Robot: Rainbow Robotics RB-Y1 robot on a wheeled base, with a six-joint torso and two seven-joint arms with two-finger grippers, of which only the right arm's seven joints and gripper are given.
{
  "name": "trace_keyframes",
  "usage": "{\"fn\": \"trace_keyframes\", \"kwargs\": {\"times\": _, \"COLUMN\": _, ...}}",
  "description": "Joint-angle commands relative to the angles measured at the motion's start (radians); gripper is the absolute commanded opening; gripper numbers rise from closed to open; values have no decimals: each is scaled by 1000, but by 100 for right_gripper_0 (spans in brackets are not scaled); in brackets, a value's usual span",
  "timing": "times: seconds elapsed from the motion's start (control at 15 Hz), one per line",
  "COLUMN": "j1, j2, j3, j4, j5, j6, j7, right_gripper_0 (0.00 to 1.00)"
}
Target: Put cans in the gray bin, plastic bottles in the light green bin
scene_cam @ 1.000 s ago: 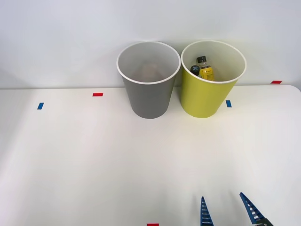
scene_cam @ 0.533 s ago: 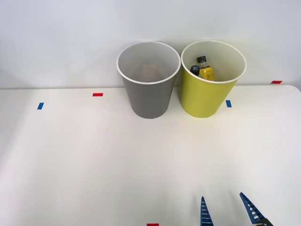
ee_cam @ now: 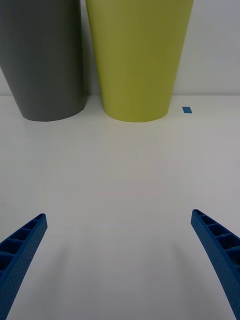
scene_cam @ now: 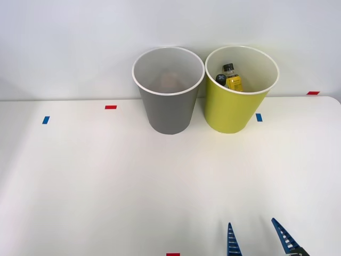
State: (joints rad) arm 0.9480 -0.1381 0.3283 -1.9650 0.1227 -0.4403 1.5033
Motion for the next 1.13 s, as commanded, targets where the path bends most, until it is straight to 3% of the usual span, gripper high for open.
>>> {"fn": "trace_keyframes", "kwargs": {"times": 0.07, "j1": 0, "j2": 0, "j3": 0, "j4": 0, "j5": 0, "j6": 0, "j7": 0, "right_gripper_0": 100}}
{"fn": "trace_keyframes", "kwargs": {"times": 1.13, "j1": 0, "j2": 0, "j3": 0, "j4": 0, "j5": 0, "j6": 0, "j7": 0, "right_gripper_0": 100}}
